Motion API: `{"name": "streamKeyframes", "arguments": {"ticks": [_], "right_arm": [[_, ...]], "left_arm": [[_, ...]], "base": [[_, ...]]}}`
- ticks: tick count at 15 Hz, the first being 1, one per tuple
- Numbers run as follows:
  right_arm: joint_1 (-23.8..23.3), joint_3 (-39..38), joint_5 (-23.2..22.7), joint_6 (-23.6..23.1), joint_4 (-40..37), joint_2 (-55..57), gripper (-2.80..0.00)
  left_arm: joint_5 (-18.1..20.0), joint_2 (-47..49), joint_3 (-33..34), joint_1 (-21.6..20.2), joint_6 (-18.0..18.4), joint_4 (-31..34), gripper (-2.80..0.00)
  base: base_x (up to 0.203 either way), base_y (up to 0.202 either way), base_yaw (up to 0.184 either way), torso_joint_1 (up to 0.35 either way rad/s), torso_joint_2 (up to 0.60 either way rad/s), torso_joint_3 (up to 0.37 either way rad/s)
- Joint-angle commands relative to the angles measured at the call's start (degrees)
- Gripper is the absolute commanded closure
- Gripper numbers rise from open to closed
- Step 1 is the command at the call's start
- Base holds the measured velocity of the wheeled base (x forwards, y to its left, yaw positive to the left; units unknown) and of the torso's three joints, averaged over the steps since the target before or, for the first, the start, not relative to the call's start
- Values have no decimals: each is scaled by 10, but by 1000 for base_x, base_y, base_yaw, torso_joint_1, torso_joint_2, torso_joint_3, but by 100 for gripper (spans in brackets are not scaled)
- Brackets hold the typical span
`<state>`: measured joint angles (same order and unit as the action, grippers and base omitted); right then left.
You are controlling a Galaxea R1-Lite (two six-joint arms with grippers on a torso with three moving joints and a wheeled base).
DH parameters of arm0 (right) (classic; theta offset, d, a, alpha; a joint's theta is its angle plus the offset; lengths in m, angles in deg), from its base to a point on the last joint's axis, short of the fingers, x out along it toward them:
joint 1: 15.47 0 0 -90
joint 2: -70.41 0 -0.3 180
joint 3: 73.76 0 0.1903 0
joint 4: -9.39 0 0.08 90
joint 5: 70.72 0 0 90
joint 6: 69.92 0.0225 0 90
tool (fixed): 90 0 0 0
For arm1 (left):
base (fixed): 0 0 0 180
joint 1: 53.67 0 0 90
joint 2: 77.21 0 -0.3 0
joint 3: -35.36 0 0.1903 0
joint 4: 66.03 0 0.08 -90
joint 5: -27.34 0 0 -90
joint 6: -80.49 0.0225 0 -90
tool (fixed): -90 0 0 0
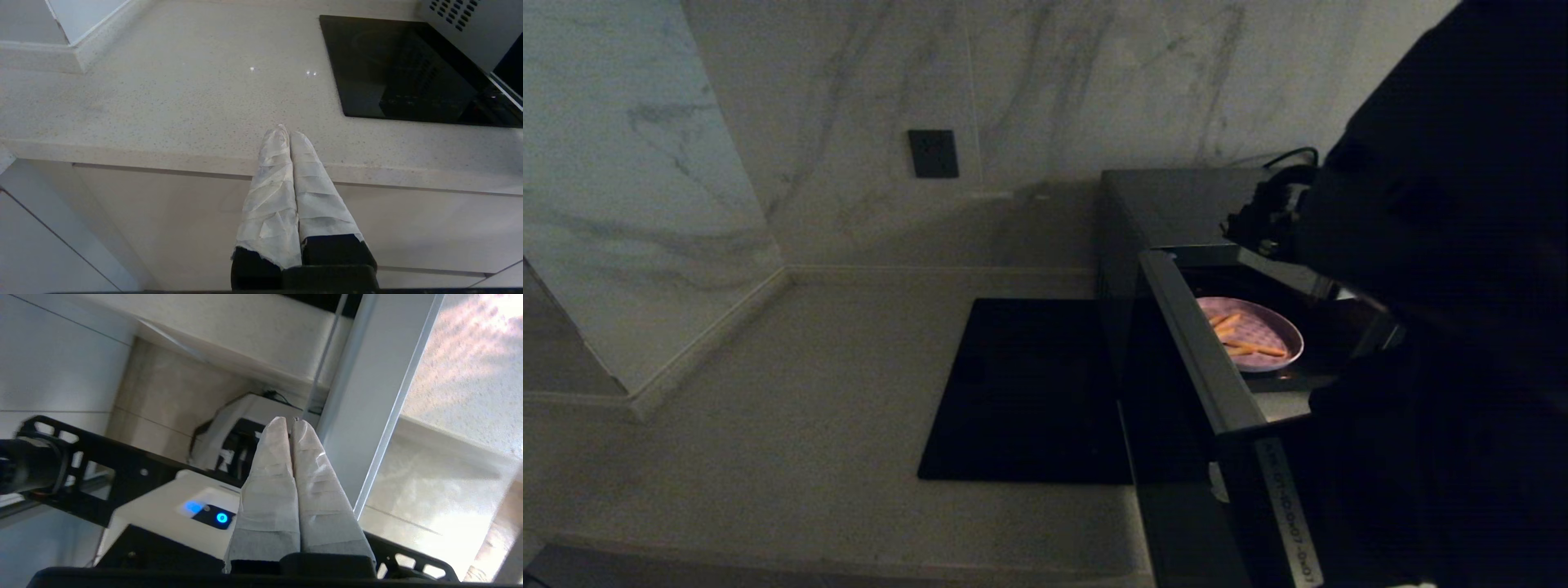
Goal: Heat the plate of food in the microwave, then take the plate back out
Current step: Close the microwave oven
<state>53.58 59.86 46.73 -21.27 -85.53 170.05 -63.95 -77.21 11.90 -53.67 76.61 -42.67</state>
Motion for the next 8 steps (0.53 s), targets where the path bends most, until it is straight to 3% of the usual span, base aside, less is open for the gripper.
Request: {"name": "streamKeyframes", "arguments": {"ticks": [1,8], "right_arm": [[0,-16,1,4,-4,4,0],[-11,-40,3,15,-4,8,0]], "left_arm": [[0,0,0,0,-1,0,0],[0,0,0,0,-1,0,0]], "base": [[0,0,0,0,0,0],[0,0,0,0,0,0]]}}
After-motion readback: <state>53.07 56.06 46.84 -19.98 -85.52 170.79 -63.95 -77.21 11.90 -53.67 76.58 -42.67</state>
